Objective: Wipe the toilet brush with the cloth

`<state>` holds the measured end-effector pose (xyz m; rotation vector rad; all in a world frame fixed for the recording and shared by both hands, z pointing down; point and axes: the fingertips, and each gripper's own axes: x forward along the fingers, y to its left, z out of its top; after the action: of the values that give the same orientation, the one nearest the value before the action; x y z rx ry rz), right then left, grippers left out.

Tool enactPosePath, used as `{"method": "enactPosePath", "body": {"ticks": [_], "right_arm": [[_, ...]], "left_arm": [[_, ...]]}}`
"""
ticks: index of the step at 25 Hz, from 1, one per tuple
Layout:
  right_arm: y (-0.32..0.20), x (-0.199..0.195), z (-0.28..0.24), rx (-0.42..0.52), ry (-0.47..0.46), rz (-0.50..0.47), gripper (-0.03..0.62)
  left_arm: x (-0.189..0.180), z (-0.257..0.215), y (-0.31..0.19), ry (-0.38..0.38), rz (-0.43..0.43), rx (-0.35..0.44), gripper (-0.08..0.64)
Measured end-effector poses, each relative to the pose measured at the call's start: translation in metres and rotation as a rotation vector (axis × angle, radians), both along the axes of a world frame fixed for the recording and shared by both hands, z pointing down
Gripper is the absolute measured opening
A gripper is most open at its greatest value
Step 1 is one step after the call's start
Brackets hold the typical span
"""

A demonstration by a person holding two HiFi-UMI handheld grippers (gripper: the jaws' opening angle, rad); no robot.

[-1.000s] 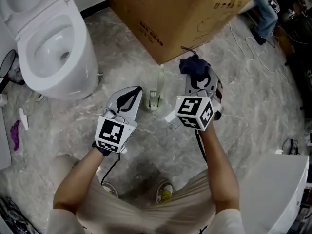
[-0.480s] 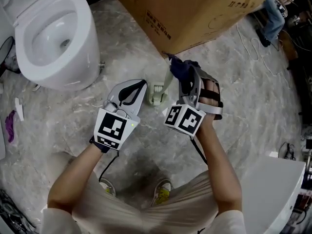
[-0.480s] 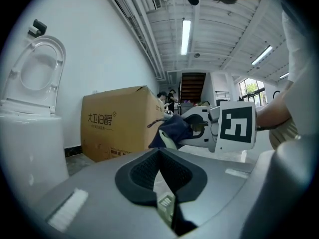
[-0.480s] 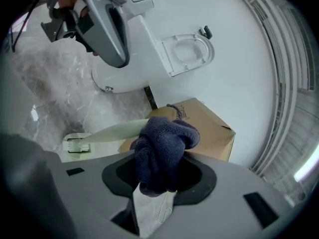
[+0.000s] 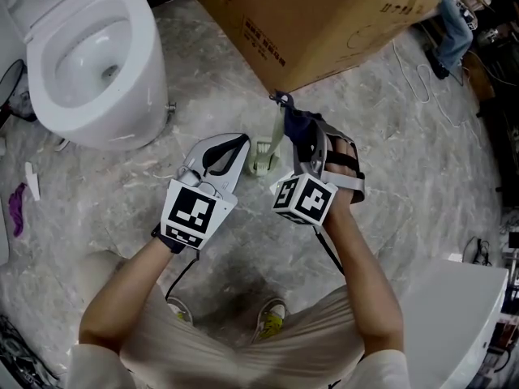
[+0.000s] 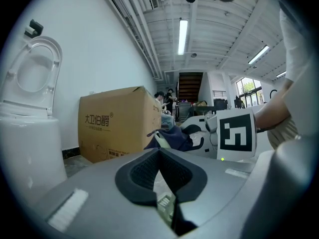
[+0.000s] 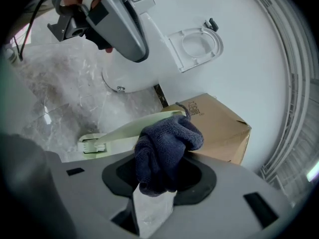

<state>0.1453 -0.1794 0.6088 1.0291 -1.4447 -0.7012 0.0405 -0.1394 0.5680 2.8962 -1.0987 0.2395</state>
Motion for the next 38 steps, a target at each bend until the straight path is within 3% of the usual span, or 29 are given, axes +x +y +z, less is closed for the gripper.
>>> {"method": "enactPosePath", "body": {"ticks": [13,24,38], "right_arm": [[0.013,-0.005,0.038,-0.121,-0.021,-0.021,0.163],[-0.009,-0.003,-0.046,0.069,-0.128,0.016,0.164],[0.013,-0.013,0.018,-0.1,0.034,-0.026,0.164]], "left_arm": [[-0.007,-0.005,0.001,0.007,-0.021,-0.009,0.002],[-0.012,-0.005,-0.005,-0.002,-0.037,0.005,0.002],[-0.011,-0.008,-0.004,0.004,-0.031,0.007,0.002]]}}
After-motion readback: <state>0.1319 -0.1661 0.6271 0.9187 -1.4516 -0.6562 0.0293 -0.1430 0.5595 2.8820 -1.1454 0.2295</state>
